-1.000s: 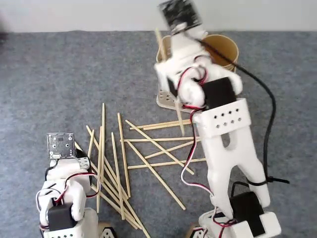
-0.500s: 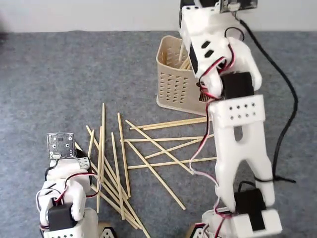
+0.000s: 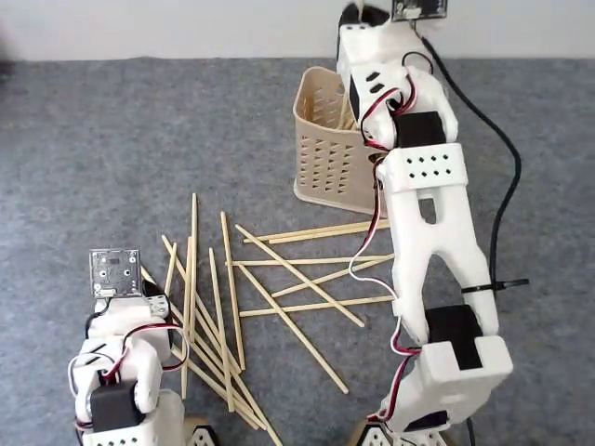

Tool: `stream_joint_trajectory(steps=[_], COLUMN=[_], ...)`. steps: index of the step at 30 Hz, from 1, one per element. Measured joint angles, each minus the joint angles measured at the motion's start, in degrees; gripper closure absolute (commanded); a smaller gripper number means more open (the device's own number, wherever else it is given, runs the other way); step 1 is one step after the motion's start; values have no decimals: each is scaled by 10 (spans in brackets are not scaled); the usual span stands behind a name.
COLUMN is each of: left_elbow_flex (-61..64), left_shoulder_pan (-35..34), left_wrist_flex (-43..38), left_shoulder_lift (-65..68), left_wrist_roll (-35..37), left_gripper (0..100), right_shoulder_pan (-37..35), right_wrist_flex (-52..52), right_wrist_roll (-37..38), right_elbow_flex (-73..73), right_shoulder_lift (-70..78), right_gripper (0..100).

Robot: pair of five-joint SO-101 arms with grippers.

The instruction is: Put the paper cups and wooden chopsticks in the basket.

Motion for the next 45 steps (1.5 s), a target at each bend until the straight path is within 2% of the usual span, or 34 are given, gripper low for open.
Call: stream_joint_trajectory(steps=[3,5,10,17,21,26,30,35,40,45], left_elbow_flex=[0,0,0,0,0,0,0,0,-5,-63], left_shoulder_pan=[0,0,0,0,0,0,0,0,0,0], left_wrist_flex=[0,0,0,0,0,0,0,0,0,0], left_shoulder_lift=[0,0,0,0,0,0,-1,-1,-1,-1], left_wrist_roll=[0,0,0,0,0,0,0,0,0,0], left_gripper=[982,982,982,983,983,983,984,983,983,982], right_shoulder_pan=[-6,-15,-35,-75,-83,-84,-84,-84,-82,-81], right_wrist_flex=[61,103,209,422,516,613,689,709,707,671], right_wrist_roll=[0,0,0,0,-4,-67,-81,-84,-84,-84], right_elbow_flex=[0,0,0,0,0,0,0,45,171,313], right_shoulder_lift=[0,-7,-88,-177,-197,-204,-205,-217,-263,-360], right_gripper=[743,737,803,997,974,974,974,975,989,989])
